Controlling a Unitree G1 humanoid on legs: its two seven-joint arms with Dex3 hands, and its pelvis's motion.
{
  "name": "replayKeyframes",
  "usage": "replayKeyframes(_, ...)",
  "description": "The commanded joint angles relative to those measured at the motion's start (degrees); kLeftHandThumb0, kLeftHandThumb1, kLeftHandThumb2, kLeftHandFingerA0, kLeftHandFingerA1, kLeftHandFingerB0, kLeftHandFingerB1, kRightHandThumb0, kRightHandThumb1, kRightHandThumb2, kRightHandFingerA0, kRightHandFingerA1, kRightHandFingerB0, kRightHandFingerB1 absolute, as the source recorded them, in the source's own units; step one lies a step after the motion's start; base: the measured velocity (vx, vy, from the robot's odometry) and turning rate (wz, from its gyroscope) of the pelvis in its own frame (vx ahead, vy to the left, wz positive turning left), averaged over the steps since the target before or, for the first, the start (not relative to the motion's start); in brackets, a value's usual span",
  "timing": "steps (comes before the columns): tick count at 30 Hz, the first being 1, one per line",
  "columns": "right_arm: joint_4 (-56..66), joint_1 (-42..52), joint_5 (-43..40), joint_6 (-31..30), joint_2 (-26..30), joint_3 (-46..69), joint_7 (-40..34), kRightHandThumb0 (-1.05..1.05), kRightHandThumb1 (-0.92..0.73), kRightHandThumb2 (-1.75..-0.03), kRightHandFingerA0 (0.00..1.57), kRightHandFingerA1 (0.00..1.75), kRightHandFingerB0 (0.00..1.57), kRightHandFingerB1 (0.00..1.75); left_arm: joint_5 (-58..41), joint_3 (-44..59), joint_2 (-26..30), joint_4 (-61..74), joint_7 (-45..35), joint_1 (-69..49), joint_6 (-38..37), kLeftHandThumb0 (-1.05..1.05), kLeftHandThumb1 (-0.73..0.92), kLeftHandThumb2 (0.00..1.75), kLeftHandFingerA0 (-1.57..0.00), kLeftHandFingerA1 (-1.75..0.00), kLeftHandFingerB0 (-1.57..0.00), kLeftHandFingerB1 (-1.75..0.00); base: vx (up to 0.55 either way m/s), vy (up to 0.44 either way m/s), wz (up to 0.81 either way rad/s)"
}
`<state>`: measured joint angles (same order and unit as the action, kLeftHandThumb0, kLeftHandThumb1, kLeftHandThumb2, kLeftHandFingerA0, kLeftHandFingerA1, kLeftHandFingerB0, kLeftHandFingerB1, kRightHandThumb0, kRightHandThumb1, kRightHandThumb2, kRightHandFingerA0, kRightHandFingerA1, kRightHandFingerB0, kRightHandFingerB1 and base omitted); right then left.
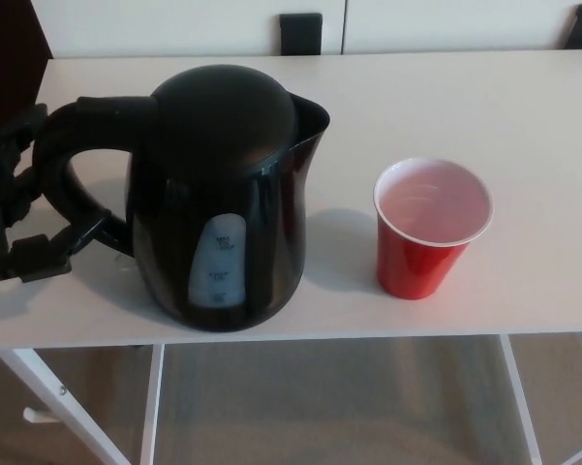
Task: The robot walk towards a table in front and uses its left hand to pick up the pot from the base and pour water to the cup on the right hand side
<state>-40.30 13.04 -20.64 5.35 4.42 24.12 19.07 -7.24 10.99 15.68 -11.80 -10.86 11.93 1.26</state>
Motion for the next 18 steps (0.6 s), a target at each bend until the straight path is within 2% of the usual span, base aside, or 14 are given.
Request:
replayKeyframes(1, 0.65, 0.36, -0.15, 0.02, 0.20, 0.04, -0.59, -0.04, -0.54, -0.95, 0.25, 0.54, 0.18, 0.50, 1.36, -0.26, -0.38, -1.10, 1.79, 2.06, -1.53, -0.44, 0.40, 0.62, -0.21, -0.37, -0.11, -0.33, 0.00, 0.000, 0.00)
replayKeyframes(2, 0.83, 0.21, -0.10, -0.08, 0.12, -0.03, -0.87, -0.04, -0.54, -0.95, 0.25, 0.54, 0.18, 0.50, 1.17, -0.14, -0.36, -1.05, 1.71, 2.25, -1.44, -0.44, 0.40, 0.62, -0.21, -0.37, -0.11, -0.33, 0.00, 0.000, 0.00)
replayKeyframes(3, 0.68, -0.02, -0.14, -0.36, 0.07, 0.08, -1.43, -0.06, -0.76, -0.61, 0.37, 0.40, 0.28, 0.35, 1.11, -0.22, -0.39, -0.91, 1.66, 2.40, -1.11, -0.44, 0.41, 0.62, -0.21, -0.37, -0.11, -0.33, 0.00, 0.000, 0.00)
replayKeyframes(5, 1.08, -0.09, 0.17, -0.94, -0.08, -0.02, -2.76, -0.07, -0.75, -0.61, 0.38, 0.40, 0.30, 0.35, 1.18, -0.33, -0.52, -1.03, 1.78, 2.68, -0.97, -0.45, 0.41, 0.63, -0.21, -0.37, -0.12, -0.33, 0.00, 0.000, 0.00)
replayKeyframes(6, 1.13, -0.09, -0.19, -1.14, -0.13, 0.10, -2.47, -0.06, -0.75, -0.61, 0.38, 0.41, 0.29, 0.35, 1.27, -0.46, -0.56, -0.82, 1.85, 2.73, -0.78, -0.46, 0.41, 0.63, -0.21, -0.37, -0.12, -0.33, 0.00, 0.000, 0.00)
replayKeyframes(7, 1.24, -0.20, -0.44, -1.12, -0.16, 0.10, -2.09, -0.04, -0.54, -0.94, 0.26, 0.55, 0.17, 0.49, 1.27, -0.51, -0.66, -0.78, 2.00, 3.09, -0.61, -0.47, 0.41, 0.63, -0.22, -0.37, -0.13, -0.33, 0.00, 0.000, 0.00)
replayKeyframes(18, 1.98, -0.29, 0.33, -1.19, 0.21, -0.81, -2.68, -0.04, -0.56, -0.95, 0.23, 0.53, 0.13, 0.48, 0.86, -0.73, -0.74, -0.74, 2.43, 4.35, 0.64, -0.45, 0.41, 0.64, -0.23, -0.38, -0.14, -0.34, 0.00, 0.000, 0.00)
